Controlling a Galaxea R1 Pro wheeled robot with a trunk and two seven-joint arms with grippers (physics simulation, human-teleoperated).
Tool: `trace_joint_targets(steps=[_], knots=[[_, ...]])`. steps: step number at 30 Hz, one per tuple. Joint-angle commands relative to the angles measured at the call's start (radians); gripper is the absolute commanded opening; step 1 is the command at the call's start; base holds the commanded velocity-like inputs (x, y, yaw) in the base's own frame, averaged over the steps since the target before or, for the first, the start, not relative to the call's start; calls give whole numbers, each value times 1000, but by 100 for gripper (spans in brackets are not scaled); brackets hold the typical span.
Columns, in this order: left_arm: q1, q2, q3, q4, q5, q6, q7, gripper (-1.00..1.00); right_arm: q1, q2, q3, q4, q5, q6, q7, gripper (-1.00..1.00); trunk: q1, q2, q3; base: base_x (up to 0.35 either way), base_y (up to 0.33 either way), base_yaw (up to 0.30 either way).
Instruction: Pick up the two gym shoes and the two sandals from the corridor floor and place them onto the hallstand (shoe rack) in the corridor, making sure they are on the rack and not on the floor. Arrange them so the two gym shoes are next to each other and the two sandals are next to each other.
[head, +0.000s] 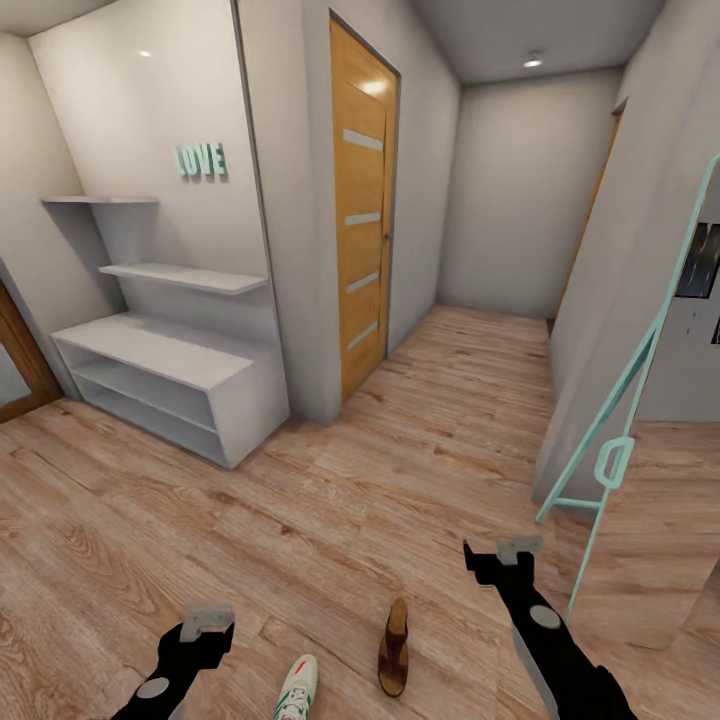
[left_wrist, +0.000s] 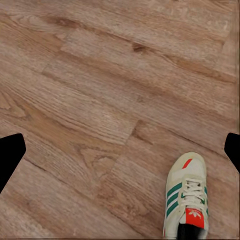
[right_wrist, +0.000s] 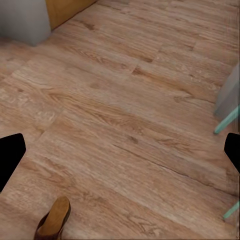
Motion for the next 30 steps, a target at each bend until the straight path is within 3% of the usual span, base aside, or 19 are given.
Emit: trace_joint_targets(steps=[1, 11, 18, 30], knots=[[-1, -4, 4, 12, -5, -13, 1, 100, -3, 0, 0, -2, 10, 3, -2, 100, 0, 0, -1, 0, 0, 0], [1, -40, 3, 58, -5, -84, 1, 100, -11, 2, 1, -12, 28, 19, -2, 100, 0, 0, -1, 0, 0, 0], [1, -44, 4, 64, -5, -127, 5, 100, -12, 1, 3, -12, 29, 20, -2, 100, 0, 0, -1, 0, 0, 0], [1, -44, -5, 65, -14, -142, 1, 100, -12, 0, 3, -16, 30, 24, -3, 100, 0, 0, -1, 0, 0, 0]])
